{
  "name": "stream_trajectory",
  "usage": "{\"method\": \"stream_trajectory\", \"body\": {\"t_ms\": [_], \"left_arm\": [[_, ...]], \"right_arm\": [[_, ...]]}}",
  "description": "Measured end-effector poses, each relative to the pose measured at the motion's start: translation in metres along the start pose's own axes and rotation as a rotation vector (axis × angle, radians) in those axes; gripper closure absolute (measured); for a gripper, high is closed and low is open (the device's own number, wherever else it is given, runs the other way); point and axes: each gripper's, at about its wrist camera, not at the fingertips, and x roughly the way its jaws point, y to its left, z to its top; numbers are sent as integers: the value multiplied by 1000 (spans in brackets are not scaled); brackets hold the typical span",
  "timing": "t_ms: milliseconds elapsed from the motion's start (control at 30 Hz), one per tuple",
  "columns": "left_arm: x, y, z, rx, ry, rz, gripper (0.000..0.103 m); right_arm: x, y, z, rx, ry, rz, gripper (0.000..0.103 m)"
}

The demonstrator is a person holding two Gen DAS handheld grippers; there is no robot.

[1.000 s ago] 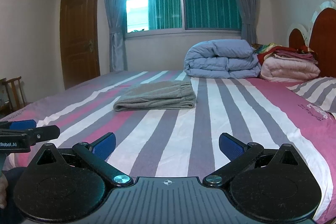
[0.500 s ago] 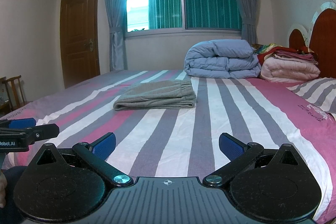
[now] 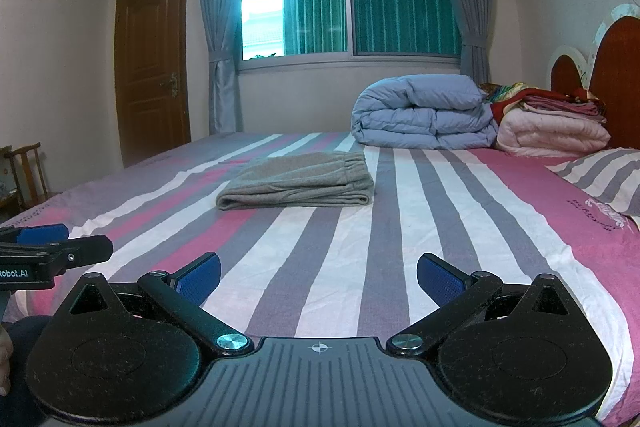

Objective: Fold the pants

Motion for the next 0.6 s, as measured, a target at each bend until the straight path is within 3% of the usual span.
{"method": "stream_trajectory", "body": {"t_ms": [600], "left_arm": [[-1,0,0,3,1,-5,6]], "right_arm": [[0,-1,0,-1,0,2,0]]}}
